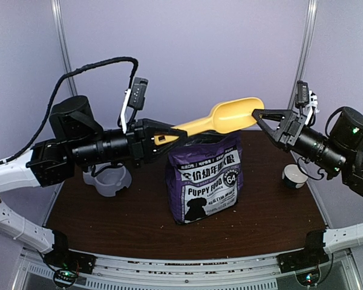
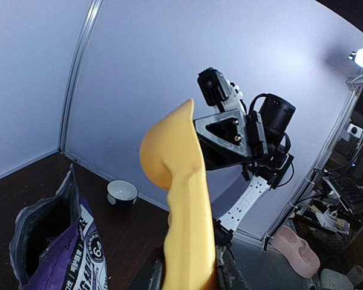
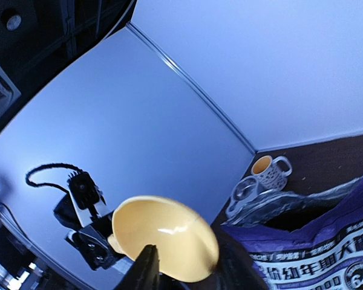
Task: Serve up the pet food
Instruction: Pass from the right arm to the left, then adjust the pet food bag at the center of the board.
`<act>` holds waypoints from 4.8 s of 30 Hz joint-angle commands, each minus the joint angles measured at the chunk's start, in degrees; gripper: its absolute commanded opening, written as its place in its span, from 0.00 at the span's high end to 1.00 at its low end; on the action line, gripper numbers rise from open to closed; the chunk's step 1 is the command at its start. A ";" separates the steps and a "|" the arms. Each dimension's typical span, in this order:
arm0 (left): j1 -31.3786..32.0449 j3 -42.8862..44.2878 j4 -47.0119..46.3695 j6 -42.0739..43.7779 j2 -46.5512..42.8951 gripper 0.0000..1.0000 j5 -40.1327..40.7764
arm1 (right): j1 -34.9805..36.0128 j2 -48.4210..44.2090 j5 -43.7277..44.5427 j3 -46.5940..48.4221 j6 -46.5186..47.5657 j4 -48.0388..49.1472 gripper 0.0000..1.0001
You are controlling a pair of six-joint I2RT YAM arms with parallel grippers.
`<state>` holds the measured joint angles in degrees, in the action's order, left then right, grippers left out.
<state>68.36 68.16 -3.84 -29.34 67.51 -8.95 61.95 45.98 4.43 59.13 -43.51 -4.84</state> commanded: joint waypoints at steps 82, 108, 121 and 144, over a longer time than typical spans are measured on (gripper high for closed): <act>-46.66 -0.05 19.74 6.34 -10.20 0.83 -34.05 | -11.79 33.73 9.70 38.01 1.26 -33.47 1.00; -46.63 -3.02 27.21 3.52 -16.60 0.82 -31.63 | -13.65 34.73 13.20 36.56 0.12 -53.06 0.46; -46.63 -2.90 27.92 5.03 -15.53 0.82 -32.76 | -11.38 42.87 15.29 43.32 -1.02 -61.37 0.44; -46.57 -2.92 29.78 6.80 -16.20 0.81 -33.91 | -18.00 44.49 25.47 49.66 3.76 -72.79 1.00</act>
<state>22.11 64.55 27.31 -23.86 52.03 -41.82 48.62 95.61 21.45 108.75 -43.48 -77.93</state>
